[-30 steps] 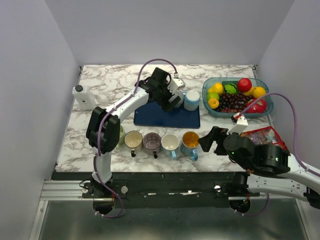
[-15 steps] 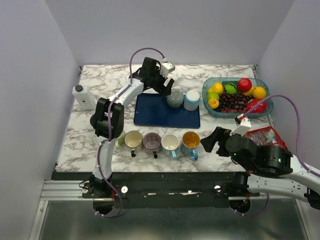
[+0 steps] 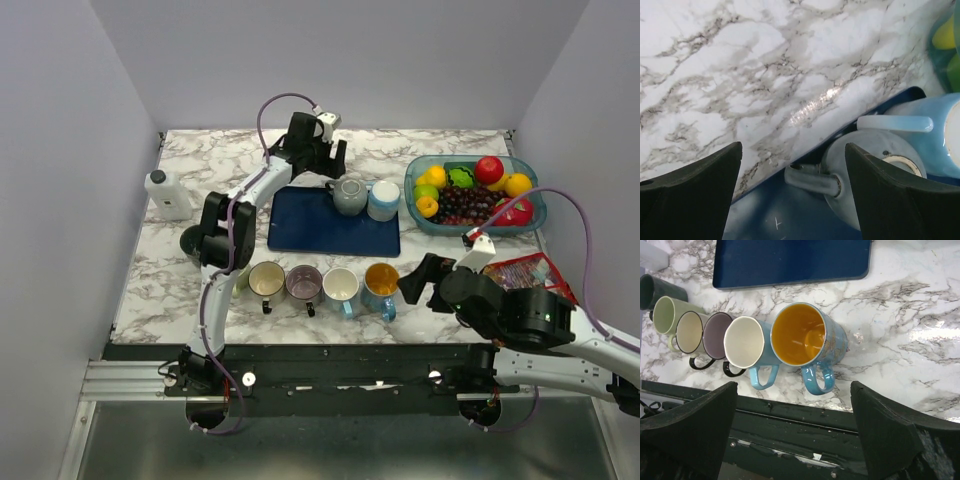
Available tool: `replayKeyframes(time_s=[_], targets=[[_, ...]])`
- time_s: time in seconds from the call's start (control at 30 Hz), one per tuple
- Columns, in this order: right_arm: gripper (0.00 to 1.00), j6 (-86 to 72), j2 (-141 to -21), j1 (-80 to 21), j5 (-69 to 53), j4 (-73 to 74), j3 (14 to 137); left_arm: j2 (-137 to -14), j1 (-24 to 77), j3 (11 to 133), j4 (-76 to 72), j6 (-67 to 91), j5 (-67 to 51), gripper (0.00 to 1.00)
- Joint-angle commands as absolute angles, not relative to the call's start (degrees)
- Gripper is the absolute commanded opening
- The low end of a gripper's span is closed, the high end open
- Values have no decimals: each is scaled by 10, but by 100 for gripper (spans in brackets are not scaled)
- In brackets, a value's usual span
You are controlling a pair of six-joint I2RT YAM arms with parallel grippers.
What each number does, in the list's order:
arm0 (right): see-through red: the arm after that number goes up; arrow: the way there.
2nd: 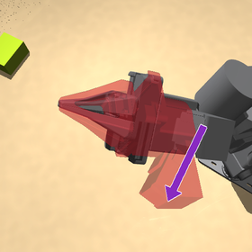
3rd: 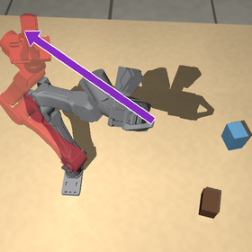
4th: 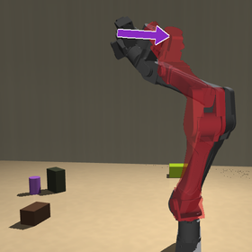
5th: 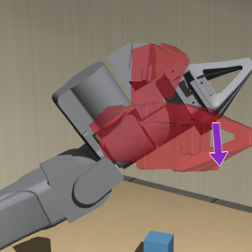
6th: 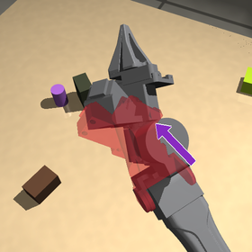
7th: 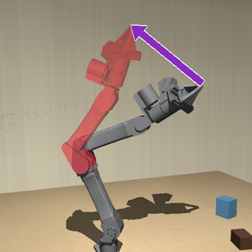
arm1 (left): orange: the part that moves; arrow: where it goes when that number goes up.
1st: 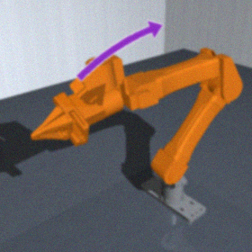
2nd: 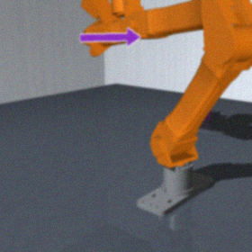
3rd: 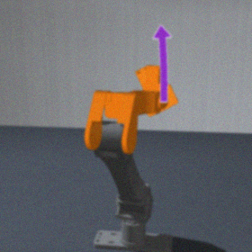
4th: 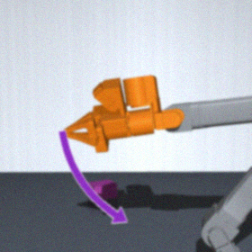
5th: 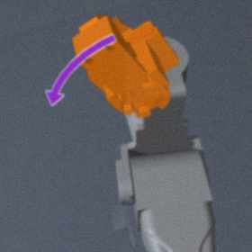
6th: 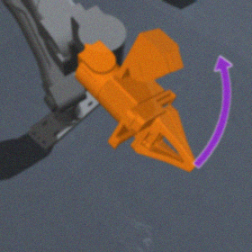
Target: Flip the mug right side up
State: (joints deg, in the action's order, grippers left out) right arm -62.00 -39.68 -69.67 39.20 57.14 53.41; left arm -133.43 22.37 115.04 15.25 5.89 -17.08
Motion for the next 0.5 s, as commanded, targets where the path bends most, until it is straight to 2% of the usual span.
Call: replayKeyframes(time_s=[0.0, 0.23, 0.47], targets=[[100, -635, -388, -694, 416, 578, 522, -1339, 235, 1147, 202, 59, -115, 84], [100, -642, -384, -694, 407, 574, 513, -1322, 235, 1109, 206, 49, -112, 60], [100, -645, -384, -693, 406, 570, 509, -1283, 236, 1043, 206, 29, -116, 48]])
